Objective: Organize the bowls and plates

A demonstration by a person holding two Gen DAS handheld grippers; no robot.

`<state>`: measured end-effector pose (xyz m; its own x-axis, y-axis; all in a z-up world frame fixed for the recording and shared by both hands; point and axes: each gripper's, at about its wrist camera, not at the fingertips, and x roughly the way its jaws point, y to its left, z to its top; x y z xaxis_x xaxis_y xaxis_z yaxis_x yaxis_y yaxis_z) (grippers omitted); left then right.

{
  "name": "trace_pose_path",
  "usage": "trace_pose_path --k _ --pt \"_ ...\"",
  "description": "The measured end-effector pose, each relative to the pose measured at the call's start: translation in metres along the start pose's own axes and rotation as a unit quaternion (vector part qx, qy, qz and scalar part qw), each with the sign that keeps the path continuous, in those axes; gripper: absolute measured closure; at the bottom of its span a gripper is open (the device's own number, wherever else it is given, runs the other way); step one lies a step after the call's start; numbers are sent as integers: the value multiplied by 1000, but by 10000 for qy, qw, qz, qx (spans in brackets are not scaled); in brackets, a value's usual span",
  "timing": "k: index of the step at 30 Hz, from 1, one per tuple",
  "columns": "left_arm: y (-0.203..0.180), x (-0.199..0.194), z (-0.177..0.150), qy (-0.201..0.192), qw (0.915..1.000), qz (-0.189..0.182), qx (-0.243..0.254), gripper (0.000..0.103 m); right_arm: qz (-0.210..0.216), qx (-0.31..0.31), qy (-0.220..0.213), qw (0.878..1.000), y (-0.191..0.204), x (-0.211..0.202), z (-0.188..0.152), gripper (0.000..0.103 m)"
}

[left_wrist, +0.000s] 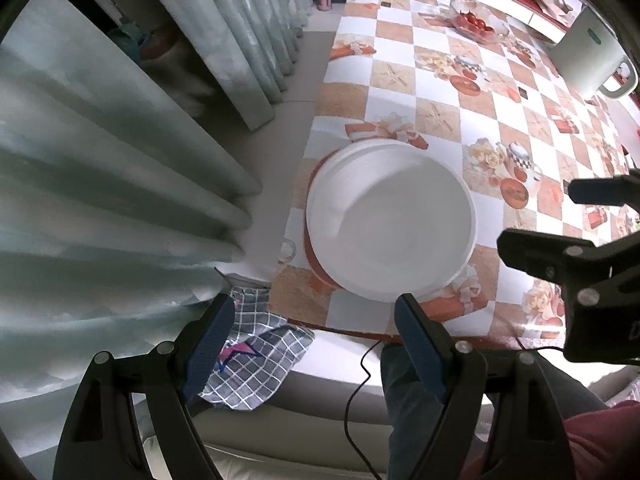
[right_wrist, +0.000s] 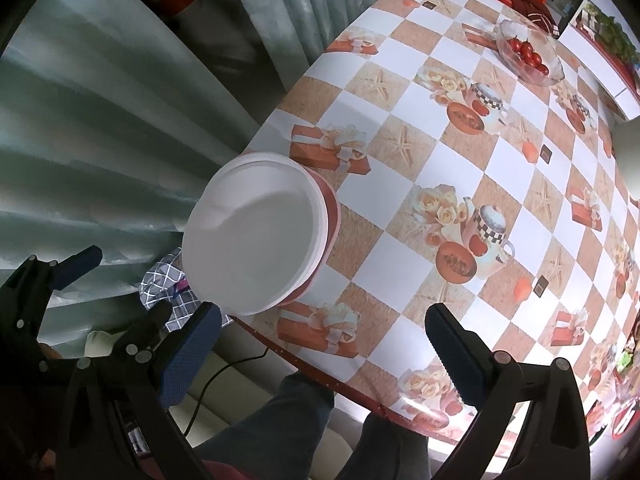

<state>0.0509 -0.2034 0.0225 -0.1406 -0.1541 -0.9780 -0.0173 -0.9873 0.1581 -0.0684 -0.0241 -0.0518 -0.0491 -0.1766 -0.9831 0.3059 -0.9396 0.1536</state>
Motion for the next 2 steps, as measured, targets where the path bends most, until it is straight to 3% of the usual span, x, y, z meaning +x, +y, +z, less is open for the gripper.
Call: trace_pose_path --k 2 --pt "4 -4 0 -238 9997 -28 -81 19 26 36 27 10000 -2 3 0 1"
